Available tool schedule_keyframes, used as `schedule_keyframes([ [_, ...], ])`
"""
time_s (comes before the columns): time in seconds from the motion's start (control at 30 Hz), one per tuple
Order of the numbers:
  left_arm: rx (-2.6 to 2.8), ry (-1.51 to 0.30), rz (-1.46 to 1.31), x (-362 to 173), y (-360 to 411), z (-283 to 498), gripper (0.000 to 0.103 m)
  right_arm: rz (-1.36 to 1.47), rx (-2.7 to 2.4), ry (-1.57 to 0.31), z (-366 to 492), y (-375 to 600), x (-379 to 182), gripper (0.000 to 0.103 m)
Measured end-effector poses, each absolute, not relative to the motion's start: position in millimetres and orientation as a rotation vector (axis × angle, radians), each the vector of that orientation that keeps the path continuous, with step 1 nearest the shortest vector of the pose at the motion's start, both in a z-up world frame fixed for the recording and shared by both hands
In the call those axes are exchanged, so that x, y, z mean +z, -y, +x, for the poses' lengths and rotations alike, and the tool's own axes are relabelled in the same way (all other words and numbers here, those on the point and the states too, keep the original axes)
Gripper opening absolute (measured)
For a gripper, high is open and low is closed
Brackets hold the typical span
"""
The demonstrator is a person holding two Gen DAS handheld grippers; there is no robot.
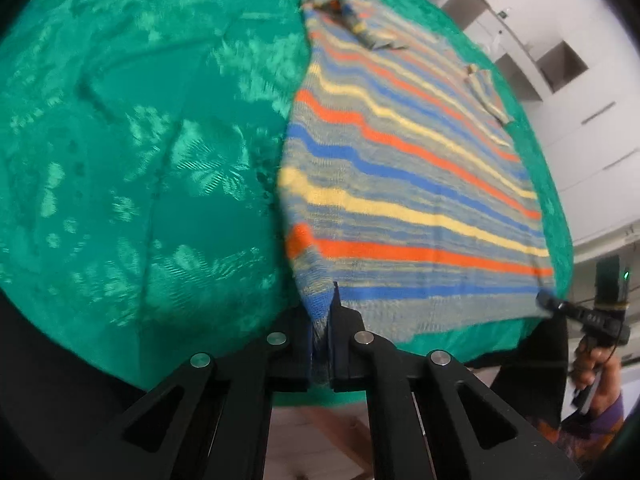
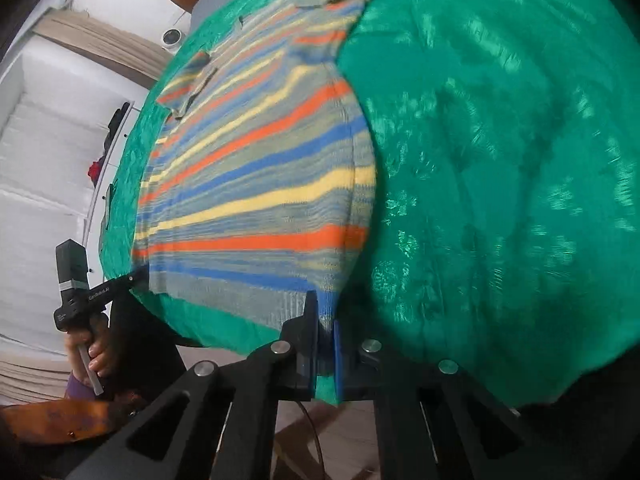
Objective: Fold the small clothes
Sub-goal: 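Lift and pull the hem with both grippers to spread the sweater body flat, then release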
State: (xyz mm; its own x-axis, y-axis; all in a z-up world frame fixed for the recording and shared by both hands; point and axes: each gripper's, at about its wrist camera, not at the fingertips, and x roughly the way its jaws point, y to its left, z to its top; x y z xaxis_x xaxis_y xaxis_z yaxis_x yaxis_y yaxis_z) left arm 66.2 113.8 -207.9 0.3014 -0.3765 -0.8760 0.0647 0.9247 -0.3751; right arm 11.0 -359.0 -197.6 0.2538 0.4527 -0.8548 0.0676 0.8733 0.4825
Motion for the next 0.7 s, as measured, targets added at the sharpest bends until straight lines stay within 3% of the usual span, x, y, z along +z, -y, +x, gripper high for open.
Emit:
schedule_keyframes([
  [0.13,-0.287,-1.25,-0.234,-203,-121,52,0.002,0.359,0.182,-1.28,0,371,-158,0.005],
  [0.37,-0.176,-1.306,-0.079,-243,-98,63,0.003,0.376,0.057,-1.399,23,372,-234,0.004],
  [0.47,-0.172,-1.308,-0.022,-240,-89,64,0.014,0.364,0.062,-1.409,26,373,-229,0.006],
  [0.5,-0.173,-1.313,-0.012,-238,-88,62,0.02,0.364,0.076,-1.417,26,374,-226,0.018],
  [0.53,-0.168,-1.323,-0.002,-235,-87,60,0.037,0.367,0.084,-1.438,26,375,-221,0.027],
  [0.57,-0.158,-1.324,0.011,-229,-89,57,0.049,0.358,0.082,-1.46,25,376,-218,0.045],
  [0.6,-0.143,-1.311,0.024,-222,-94,53,0.051,0.322,0.068,-1.481,23,381,-207,0.051],
  [0.7,-0.066,-1.221,0.038,-190,-116,45,0.057,0.05,-0.023,-1.439,27,387,-166,0.052],
])
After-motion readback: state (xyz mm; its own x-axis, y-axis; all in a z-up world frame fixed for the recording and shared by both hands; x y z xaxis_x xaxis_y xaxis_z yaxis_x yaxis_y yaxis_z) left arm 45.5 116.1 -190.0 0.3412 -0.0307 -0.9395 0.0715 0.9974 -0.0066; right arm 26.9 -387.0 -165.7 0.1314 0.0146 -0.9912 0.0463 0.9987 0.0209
